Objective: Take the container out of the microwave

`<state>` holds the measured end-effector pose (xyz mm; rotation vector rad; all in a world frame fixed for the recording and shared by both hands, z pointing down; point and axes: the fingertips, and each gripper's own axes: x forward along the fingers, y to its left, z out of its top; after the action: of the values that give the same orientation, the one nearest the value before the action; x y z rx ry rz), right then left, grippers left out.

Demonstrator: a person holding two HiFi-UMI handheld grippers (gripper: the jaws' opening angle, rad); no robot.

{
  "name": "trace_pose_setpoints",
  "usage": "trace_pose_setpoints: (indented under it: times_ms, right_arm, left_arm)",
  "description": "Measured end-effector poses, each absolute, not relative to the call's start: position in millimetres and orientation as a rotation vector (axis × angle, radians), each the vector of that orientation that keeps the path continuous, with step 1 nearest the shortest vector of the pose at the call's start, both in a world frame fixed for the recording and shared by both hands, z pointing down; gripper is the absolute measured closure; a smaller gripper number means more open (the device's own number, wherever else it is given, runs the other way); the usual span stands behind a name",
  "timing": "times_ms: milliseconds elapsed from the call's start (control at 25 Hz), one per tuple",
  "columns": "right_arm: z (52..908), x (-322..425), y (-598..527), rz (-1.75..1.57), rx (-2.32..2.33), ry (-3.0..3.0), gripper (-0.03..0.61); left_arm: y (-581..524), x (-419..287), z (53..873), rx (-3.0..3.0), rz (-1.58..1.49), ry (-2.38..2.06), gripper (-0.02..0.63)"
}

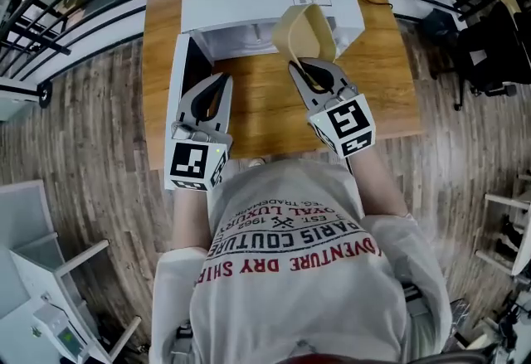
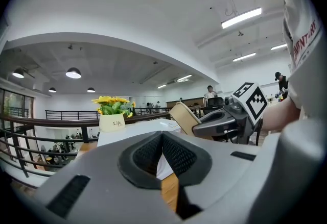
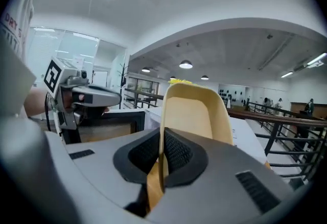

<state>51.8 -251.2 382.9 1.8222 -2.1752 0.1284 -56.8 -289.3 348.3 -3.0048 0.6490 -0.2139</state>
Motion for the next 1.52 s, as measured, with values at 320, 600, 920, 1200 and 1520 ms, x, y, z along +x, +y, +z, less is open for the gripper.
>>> trace_pose_setpoints:
  times_ms: [320, 600, 920, 1200, 1520]
  right_arm:
    - [345.0, 78.7, -241.7, -0.012, 2.086, -2.121, 0.546]
    - [344.3, 89.9, -243.6, -0.04, 2.142, -2.079, 0.548]
    - [343.1, 92.1, -248.2, -0.072, 2.136, -2.07, 0.548]
    - [341.7, 102.5, -246.1, -0.099, 2.165, -2.04, 0.548]
    - [346.5, 112.7, -240.8, -0.072, 2.183, -2.001, 0.548]
  left_arm:
    - [-292.1, -43.5, 334.5, -3.003, -0.167, 0.603, 0.597]
    - [-296.2, -38.0, 331.5, -3.008, -0.144, 0.586, 0.598]
    - [-300.9, -34.0, 329.6, -3.015, -0.131, 0.6, 0.598]
    - [-299.2, -28.4, 332.9, -3.018, -0.141, 0.615, 0.597]
    - [-292.3, -21.5, 334.7, -3.016, -0.156, 0.626, 0.597]
